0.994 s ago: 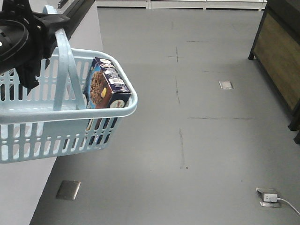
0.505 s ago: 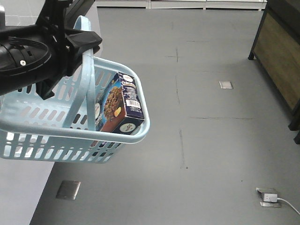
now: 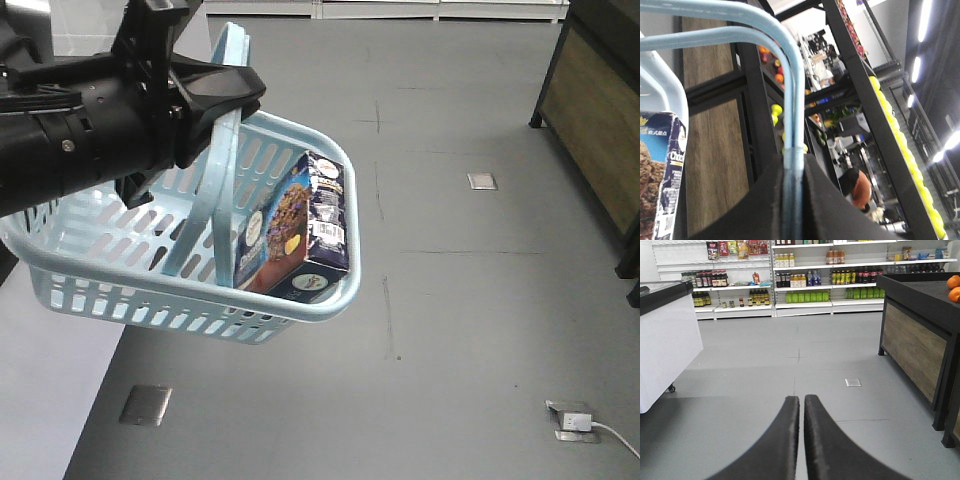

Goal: Left arm holds basket, right arm returns cookies
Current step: 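Swing the held basket inward in front of the robot, then hold the basket steady in front of the robot with the left gripper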

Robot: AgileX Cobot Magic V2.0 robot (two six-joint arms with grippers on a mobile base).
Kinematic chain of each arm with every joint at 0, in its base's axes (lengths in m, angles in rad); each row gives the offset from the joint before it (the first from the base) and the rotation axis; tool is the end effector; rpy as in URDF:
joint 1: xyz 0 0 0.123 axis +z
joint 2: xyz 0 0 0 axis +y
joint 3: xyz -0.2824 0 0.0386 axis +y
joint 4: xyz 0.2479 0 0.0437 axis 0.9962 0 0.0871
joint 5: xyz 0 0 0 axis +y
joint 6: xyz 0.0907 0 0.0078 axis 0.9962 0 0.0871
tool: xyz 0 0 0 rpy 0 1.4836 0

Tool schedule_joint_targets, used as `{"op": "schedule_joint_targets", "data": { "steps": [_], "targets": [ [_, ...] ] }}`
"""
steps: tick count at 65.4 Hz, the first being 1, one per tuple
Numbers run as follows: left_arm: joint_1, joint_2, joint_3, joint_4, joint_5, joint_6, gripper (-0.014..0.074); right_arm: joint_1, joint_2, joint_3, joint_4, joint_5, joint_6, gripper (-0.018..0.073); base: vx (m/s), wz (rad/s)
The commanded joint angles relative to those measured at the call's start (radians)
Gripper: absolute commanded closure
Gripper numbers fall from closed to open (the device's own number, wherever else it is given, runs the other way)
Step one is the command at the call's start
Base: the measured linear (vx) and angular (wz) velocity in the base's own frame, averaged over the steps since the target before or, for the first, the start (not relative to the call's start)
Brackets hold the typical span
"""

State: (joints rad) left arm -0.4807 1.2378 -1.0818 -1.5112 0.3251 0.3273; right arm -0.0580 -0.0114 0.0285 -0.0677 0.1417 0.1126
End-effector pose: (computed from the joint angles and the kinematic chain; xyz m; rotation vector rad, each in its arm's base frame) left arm 0.2363 -0.1561 0.3995 -0.3793 1.8586 -1.4743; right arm 0.0564 -0.0042 0.1912 0.0923 1.6395 -0.0173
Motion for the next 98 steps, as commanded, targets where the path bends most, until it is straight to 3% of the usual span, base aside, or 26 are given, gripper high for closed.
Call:
{"op": "schedule_joint_targets", "data": {
  "steps": [1, 18, 42, 72, 85, 98],
  "targets": [
    [-0.008, -0.005, -0.036, -0.071, 0.051, 0.046, 0.0602, 0.000, -0.013, 0.018, -0.010, -0.075, -0.004, 0.0562, 0.00, 0.00],
    [-0.008, 0.047, -0.036, -0.118, 0.141, 0.100, 0.0602, 0.000, -0.013, 0.018, -0.010, -0.075, -0.004, 0.0562, 0.00, 0.00],
    [-0.008, 0.145, -0.024, -0.270, 0.218, 0.234, 0.0602, 0.000, -0.013, 0.018, -0.010, -0.075, -0.004, 0.0562, 0.00, 0.00],
    [-0.008, 0.130, 0.068, -0.272, 0.249, 0.254, 0.0602, 0.000, -0.013, 0.018, -0.010, -0.075, -0.004, 0.0562, 0.00, 0.00],
    [-0.008, 0.059, 0.103, -0.272, 0.186, 0.254, 0.0602, 0.000, -0.013, 0.018, -0.010, -0.075, -0.004, 0.0562, 0.00, 0.00],
    [-0.008, 0.003, 0.145, -0.272, 0.194, 0.251, 0.0602, 0.000, -0.013, 0.018, -0.010, -0.075, -0.004, 0.0562, 0.00, 0.00]
  ]
}}
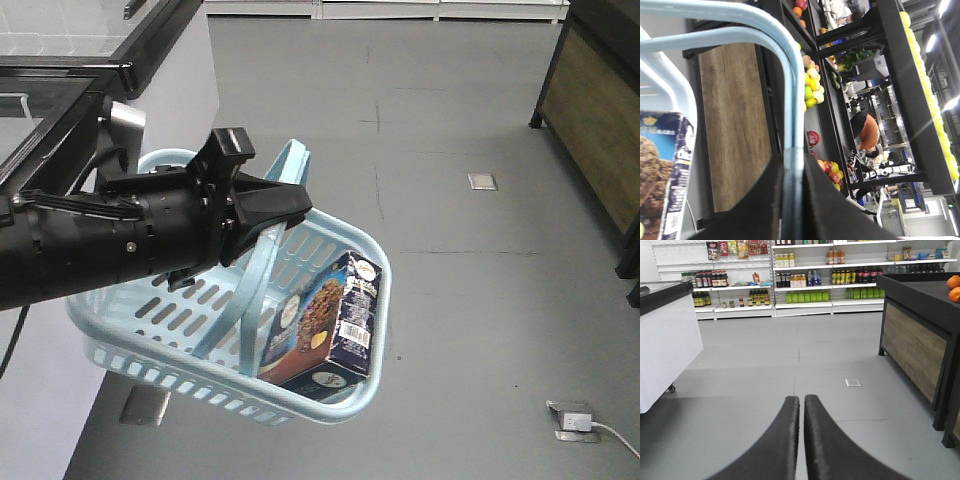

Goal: Left arm holds basket, right arm returns cookies
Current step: 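Hold the basket steady in front of the robot with the left gripper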

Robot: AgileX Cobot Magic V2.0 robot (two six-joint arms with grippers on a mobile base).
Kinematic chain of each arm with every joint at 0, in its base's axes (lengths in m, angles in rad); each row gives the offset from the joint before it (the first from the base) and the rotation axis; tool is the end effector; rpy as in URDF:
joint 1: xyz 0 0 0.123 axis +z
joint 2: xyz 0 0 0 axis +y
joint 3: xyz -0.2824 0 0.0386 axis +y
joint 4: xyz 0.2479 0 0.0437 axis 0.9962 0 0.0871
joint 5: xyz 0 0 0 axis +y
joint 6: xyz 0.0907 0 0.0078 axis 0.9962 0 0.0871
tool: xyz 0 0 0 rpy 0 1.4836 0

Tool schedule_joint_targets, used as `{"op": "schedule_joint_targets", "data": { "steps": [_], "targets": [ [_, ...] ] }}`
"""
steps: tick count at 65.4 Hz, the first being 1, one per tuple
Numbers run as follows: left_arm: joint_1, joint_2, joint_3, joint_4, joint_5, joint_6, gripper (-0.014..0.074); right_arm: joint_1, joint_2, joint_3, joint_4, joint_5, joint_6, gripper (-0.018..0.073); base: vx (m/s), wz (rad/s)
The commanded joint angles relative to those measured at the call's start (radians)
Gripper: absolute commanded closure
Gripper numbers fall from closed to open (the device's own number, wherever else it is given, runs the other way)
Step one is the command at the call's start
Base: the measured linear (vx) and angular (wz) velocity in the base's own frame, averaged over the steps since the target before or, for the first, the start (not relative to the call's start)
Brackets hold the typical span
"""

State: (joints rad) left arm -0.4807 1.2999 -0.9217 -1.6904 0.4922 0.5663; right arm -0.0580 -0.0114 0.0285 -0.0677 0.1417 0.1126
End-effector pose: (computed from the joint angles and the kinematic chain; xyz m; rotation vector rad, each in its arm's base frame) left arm 0.2342 -0.1704 0.3364 -0.2775 2.0581 -1.5236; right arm 0.0564 -0.0042 0.1912 0.0923 1.6395 -0.0173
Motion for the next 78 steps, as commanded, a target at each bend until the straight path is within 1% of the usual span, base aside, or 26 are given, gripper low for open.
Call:
{"op": "schedule_joint_targets", "data": {
  "steps": [1, 8, 25, 35, 47, 58, 68, 78],
  "targets": [
    [-0.008, -0.062, -0.011, -0.092, 0.027, 0.012, 0.0602, 0.000, -0.013, 0.018, -0.010, -0.075, -0.004, 0.0562, 0.00, 0.00],
    [-0.008, -0.088, 0.024, -0.092, 0.046, 0.011, 0.0602, 0.000, -0.013, 0.018, -0.010, -0.075, -0.004, 0.0562, 0.00, 0.00],
    [-0.008, -0.137, 0.084, -0.092, 0.045, 0.002, 0.0602, 0.000, -0.013, 0.018, -0.010, -0.075, -0.004, 0.0562, 0.00, 0.00],
    [-0.008, -0.150, 0.090, -0.092, 0.044, -0.031, 0.0602, 0.000, -0.013, 0.018, -0.010, -0.075, -0.004, 0.0562, 0.00, 0.00],
    [-0.008, -0.151, 0.090, -0.092, 0.048, -0.096, 0.0602, 0.000, -0.013, 0.018, -0.010, -0.075, -0.004, 0.0562, 0.00, 0.00],
    [-0.008, -0.151, 0.090, -0.092, 0.016, -0.145, 0.0602, 0.000, -0.013, 0.018, -0.010, -0.075, -0.004, 0.0562, 0.00, 0.00],
    [-0.008, -0.151, 0.090, -0.092, -0.010, -0.173, 0.0601, 0.000, -0.013, 0.018, -0.010, -0.075, -0.004, 0.0562, 0.00, 0.00],
    [-0.008, -0.151, 0.090, -0.092, -0.026, -0.179, 0.0601, 0.000, -0.013, 0.018, -0.010, -0.075, -0.004, 0.0562, 0.00, 0.00]
  ]
}}
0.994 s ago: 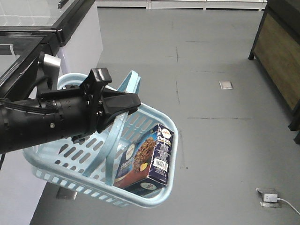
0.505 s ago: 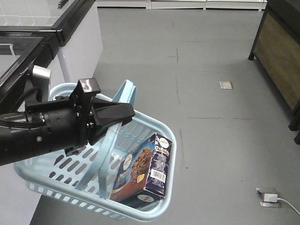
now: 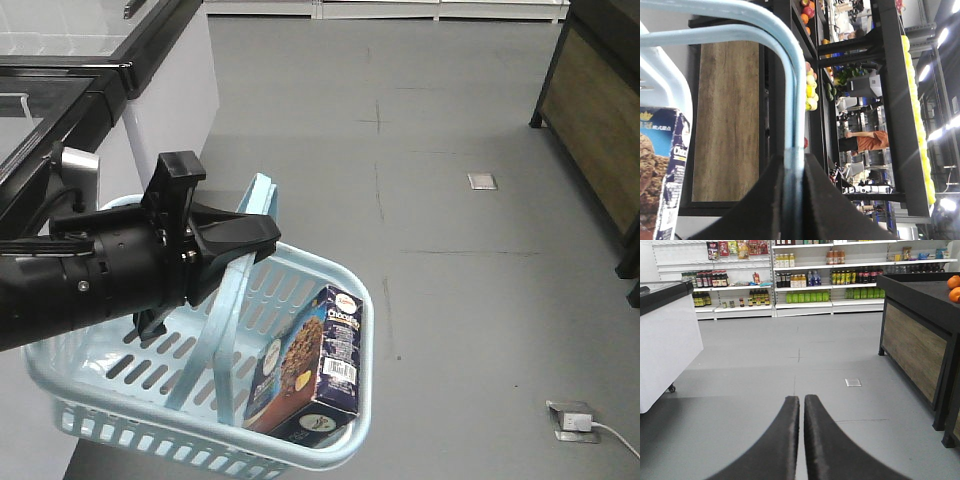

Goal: Left arm holds basket, right arm returns cookies
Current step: 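Hold the basket steady in front of the robot with the left gripper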

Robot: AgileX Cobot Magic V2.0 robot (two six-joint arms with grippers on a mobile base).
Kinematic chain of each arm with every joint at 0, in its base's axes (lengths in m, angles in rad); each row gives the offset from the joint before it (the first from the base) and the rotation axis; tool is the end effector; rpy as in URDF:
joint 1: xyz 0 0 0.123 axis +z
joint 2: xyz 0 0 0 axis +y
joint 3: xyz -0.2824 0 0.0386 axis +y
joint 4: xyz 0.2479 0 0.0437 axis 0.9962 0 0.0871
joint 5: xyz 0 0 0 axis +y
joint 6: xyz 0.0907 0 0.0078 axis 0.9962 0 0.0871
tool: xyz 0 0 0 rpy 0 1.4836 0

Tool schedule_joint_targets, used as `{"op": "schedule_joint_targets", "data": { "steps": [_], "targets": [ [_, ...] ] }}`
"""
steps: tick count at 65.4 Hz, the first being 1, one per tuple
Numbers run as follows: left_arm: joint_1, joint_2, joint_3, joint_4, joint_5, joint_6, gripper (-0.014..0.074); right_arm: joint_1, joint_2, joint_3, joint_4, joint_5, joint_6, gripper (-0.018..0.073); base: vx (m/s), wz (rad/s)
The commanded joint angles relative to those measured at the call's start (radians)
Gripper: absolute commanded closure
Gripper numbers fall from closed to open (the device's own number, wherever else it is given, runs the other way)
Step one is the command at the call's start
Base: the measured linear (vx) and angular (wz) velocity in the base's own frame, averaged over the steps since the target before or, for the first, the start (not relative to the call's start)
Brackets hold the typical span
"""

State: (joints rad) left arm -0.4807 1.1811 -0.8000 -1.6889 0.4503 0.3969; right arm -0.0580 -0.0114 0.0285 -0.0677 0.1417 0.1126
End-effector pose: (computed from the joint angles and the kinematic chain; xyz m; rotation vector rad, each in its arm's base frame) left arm 0.2074 -0.1527 0.3280 -0.4955 2.0688 -1.5824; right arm 0.0564 -0.0042 0.1912 0.0923 1.6395 -0.0173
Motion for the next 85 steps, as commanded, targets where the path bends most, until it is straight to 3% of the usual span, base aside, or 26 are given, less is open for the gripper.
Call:
{"op": "schedule_joint_targets", "data": {
  "steps": [1, 33, 48, 85],
  "targets": [
    [-0.008, -0.033, -0.032, -0.094, 0.014, -0.010, 0.0601, 0.000, -0.013, 0.018, -0.010, -0.075, -0.004, 0.0562, 0.00, 0.00],
    [-0.008, -0.033, -0.151, -0.094, -0.079, 0.002, 0.0601, 0.000, -0.013, 0.018, -0.010, -0.075, -0.004, 0.0562, 0.00, 0.00],
    [-0.008, -0.033, -0.172, -0.094, -0.087, -0.029, 0.0601, 0.000, -0.013, 0.018, -0.010, -0.075, -0.004, 0.0562, 0.00, 0.00],
    [-0.008, -0.030, -0.172, -0.094, -0.070, 0.010, 0.0601, 0.000, -0.013, 0.018, -0.010, -0.075, -0.004, 0.0562, 0.00, 0.00]
  ]
}}
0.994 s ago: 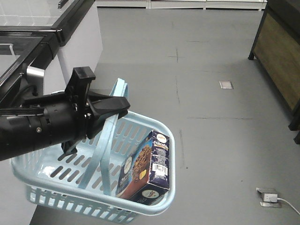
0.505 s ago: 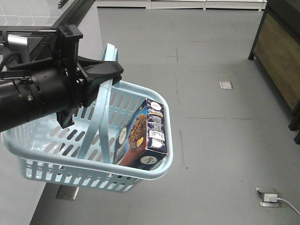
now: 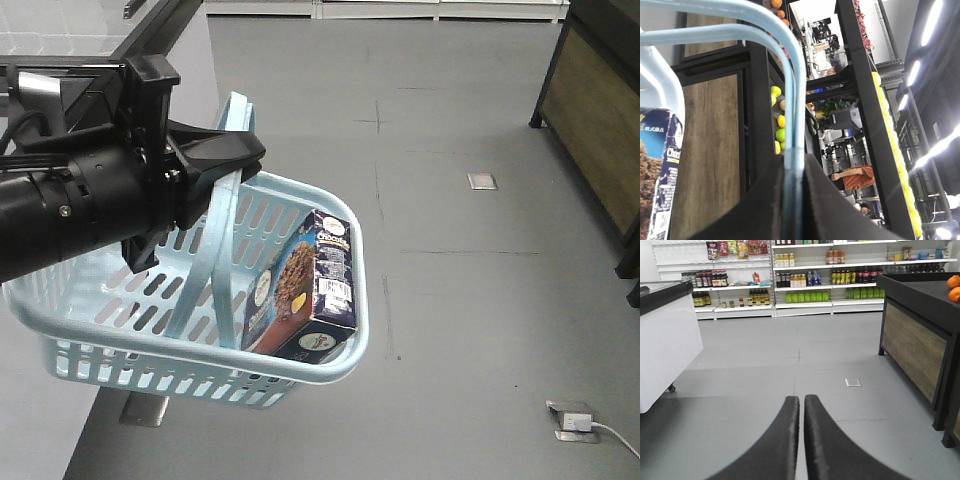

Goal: Left arm holds basket, right arm returns cookies
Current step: 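Hold the basket steady in front of the robot with the left gripper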

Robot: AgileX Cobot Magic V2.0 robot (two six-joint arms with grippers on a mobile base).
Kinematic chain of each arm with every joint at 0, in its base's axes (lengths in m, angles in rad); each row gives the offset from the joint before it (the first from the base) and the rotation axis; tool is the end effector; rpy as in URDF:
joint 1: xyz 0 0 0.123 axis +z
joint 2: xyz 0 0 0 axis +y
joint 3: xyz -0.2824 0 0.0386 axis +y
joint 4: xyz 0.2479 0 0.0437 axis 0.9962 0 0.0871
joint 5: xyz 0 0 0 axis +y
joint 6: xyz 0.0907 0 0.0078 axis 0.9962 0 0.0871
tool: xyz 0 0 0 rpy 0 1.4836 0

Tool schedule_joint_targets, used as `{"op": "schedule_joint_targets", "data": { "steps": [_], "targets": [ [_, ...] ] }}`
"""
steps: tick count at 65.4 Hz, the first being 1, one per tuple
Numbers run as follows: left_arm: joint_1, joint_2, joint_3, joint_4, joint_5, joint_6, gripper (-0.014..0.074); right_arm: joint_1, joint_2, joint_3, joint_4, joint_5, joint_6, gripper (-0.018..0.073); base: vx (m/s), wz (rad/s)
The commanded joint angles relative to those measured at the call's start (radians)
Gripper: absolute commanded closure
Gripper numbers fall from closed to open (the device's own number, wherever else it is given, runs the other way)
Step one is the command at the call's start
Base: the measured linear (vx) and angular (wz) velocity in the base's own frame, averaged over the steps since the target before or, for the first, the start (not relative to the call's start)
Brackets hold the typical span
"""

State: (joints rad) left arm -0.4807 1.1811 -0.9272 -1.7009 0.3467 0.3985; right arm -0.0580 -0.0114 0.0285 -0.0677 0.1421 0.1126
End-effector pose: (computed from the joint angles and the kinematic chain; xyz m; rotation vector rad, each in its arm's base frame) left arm 0.2202 -0.1496 0.3687 -0.5110 1.9039 -1.5600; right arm 0.0564 -0.0042 0.1912 0.0923 1.6399 -0.0174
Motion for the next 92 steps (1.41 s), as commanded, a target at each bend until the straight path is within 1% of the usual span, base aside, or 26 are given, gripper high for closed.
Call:
{"op": "schedule_joint_targets", "data": {
  "steps": [1, 42, 46, 51, 65, 92],
  "targets": [
    [-0.008, -0.030, -0.045, -0.082, 0.033, 0.008, 0.0601, 0.000, -0.013, 0.018, -0.010, -0.075, -0.004, 0.0562, 0.00, 0.00],
    [-0.008, -0.031, -0.045, -0.082, -0.005, -0.004, 0.0601, 0.000, -0.013, 0.018, -0.010, -0.075, -0.004, 0.0562, 0.00, 0.00],
    [-0.008, -0.036, -0.045, -0.082, -0.018, -0.006, 0.0601, 0.000, -0.013, 0.018, -0.010, -0.075, -0.004, 0.0562, 0.00, 0.00],
    [-0.008, -0.047, -0.045, -0.082, -0.041, -0.030, 0.0601, 0.000, -0.013, 0.018, -0.010, -0.075, -0.004, 0.0562, 0.00, 0.00],
    [-0.008, -0.092, -0.045, -0.082, -0.104, -0.030, 0.0601, 0.000, -0.013, 0.018, -0.010, -0.075, -0.004, 0.0562, 0.00, 0.00],
    [-0.008, -0.106, -0.045, -0.082, -0.123, -0.028, 0.0601, 0.000, -0.013, 0.018, -0.010, -0.075, -0.004, 0.0562, 0.00, 0.00]
  ]
}}
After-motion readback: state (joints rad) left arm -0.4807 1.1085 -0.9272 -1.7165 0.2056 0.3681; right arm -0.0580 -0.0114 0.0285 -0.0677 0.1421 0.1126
